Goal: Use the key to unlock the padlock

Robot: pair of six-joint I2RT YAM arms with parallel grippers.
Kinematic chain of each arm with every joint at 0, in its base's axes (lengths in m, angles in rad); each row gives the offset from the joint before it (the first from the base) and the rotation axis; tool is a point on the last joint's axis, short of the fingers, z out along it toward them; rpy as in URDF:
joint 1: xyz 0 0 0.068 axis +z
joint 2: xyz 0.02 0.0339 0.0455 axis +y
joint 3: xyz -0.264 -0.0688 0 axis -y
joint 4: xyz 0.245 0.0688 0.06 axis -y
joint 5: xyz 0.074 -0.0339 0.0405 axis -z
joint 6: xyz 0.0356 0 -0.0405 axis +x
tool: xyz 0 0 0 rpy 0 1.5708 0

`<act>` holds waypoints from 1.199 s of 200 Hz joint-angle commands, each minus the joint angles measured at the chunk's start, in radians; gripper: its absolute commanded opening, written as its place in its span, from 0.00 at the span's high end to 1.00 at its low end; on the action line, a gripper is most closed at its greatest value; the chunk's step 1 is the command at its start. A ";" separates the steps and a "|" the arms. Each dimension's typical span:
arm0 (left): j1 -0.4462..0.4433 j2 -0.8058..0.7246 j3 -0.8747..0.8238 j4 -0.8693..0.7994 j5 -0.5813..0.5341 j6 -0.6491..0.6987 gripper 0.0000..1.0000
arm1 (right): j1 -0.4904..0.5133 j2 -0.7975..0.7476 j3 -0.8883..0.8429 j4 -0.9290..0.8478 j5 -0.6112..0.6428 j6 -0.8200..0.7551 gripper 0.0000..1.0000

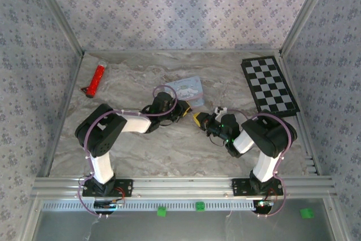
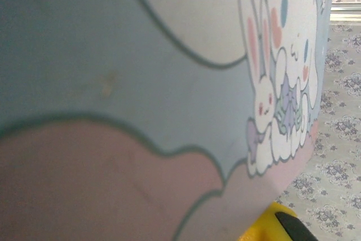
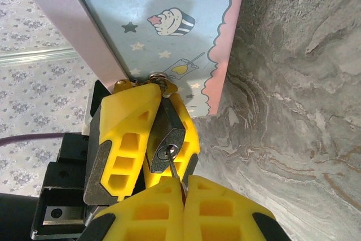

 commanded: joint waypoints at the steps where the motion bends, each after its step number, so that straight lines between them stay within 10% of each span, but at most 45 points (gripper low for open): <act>1: -0.025 -0.021 -0.003 0.071 0.052 -0.027 0.95 | 0.010 -0.018 0.005 0.016 0.043 0.014 1.00; 240: -0.019 -0.026 -0.013 0.086 0.025 -0.020 0.95 | 0.054 -0.021 -0.004 0.017 0.093 0.054 1.00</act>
